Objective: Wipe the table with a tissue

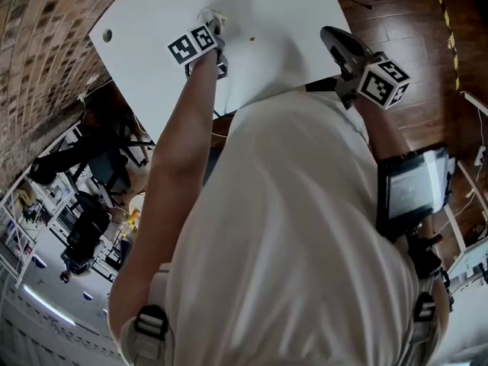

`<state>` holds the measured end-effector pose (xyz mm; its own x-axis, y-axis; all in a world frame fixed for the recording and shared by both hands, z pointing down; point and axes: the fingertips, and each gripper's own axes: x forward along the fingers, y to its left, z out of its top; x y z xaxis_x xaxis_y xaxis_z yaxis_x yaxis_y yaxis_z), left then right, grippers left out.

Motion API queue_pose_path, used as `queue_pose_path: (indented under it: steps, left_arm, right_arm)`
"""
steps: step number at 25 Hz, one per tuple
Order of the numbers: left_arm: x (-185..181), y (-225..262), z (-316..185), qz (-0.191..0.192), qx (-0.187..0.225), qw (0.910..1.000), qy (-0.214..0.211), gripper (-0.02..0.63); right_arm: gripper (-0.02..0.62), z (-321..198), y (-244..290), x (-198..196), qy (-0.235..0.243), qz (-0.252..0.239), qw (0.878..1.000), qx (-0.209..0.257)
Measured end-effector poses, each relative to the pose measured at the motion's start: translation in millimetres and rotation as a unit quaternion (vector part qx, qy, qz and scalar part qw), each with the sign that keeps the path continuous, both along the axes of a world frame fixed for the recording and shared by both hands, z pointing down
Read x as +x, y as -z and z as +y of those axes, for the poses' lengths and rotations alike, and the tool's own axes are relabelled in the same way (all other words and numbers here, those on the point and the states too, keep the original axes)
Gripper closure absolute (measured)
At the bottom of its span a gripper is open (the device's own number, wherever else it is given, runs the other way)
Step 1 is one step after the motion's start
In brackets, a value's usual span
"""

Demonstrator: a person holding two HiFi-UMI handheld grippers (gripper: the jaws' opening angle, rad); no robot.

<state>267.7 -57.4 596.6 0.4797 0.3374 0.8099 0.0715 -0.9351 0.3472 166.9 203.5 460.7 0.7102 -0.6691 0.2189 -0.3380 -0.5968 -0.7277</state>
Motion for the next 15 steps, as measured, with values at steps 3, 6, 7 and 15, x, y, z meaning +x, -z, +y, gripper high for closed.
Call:
queue_pose_path:
  steps: [3, 6, 7, 15]
  left_arm:
    - [4, 1, 12, 0.002, 0.007, 0.9999, -0.015, 0.555]
    - [4, 0, 26, 0.006, 0.020, 0.9987, -0.046, 0.555]
    - [2, -3, 34, 0.005, 0.019, 0.9979, -0.061, 0.555]
    - [6, -3, 57, -0.002, 0.052, 0.9892, -0.137, 0.557]
  right_arm:
    - [0.588, 3, -1, 2, 0.001, -0.001, 1.000, 0.000]
    - [0.588, 7, 0, 1, 0.005, -0.001, 1.000, -0.003]
    - [0.588, 8, -1, 1, 0.005, -0.004, 1.000, -0.007]
    - [0.588, 28, -7, 21, 0.020, 0.003, 1.000, 0.000]
